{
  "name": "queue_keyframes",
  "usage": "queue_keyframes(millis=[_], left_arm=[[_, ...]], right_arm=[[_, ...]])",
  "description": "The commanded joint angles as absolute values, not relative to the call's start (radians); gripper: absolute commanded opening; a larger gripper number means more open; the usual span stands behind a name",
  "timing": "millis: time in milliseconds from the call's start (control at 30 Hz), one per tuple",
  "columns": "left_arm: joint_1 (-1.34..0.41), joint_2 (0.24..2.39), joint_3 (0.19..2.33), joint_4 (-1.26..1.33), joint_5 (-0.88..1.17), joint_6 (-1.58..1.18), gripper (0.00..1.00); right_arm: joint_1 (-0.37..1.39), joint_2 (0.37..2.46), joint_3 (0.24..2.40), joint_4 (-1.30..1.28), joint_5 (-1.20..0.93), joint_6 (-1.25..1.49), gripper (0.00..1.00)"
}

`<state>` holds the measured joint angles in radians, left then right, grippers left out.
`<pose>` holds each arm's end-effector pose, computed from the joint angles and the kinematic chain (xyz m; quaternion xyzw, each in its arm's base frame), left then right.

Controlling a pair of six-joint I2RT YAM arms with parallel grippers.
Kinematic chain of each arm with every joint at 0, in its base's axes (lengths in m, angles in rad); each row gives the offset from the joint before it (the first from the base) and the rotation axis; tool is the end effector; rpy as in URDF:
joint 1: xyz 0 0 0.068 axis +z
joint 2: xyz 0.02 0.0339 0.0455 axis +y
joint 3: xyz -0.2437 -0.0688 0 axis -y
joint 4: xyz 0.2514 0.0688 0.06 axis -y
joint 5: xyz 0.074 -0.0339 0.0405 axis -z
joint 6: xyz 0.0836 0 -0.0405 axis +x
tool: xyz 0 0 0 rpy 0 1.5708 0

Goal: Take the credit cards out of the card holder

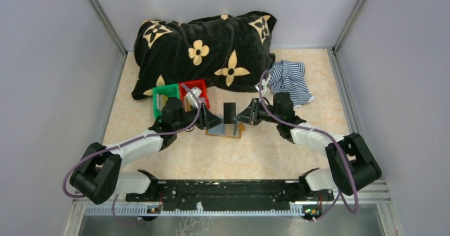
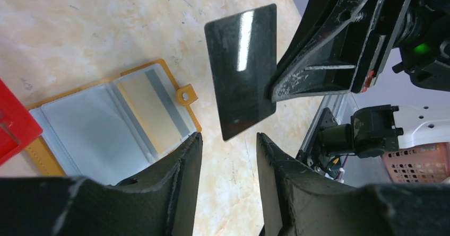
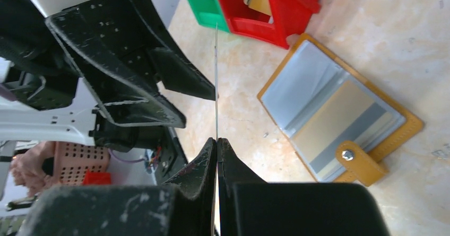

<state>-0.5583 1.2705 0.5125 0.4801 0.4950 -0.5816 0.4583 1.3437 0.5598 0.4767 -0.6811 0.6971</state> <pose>0.2450 -0.1998 0.1766 0.1385 0.7756 -0.4798 0.3862 0.2619 0.1879 0.1739 -0.1053 0.7787 0.5298 0.3191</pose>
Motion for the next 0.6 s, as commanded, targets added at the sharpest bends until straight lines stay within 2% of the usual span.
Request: queue_keyframes(millis=[0,300,400,567], left_arm=[[-0.555,1.290,0.505,0.612,0.537,-0.624,0.47],[-0.556,1.337,0.483,0.776,0.611,-0.684,0.47],[-0.555,1.350,0.471,0.829,0.631,-0.704,0.41],[-0.556,1.362,0.464,0.850,0.644,-0.713,0.24]], right_arm=[[0.477,1.298,0.553,0.596,-0.736,0.750,0.00],[0.501,1.318,0.526,0.686,-0.771,0.811,0.00],[0.508,1.335,0.519,0.713,-0.770,0.820,0.00],[0.510,1.360,0.506,0.765,-0.775,0.842,0.00]])
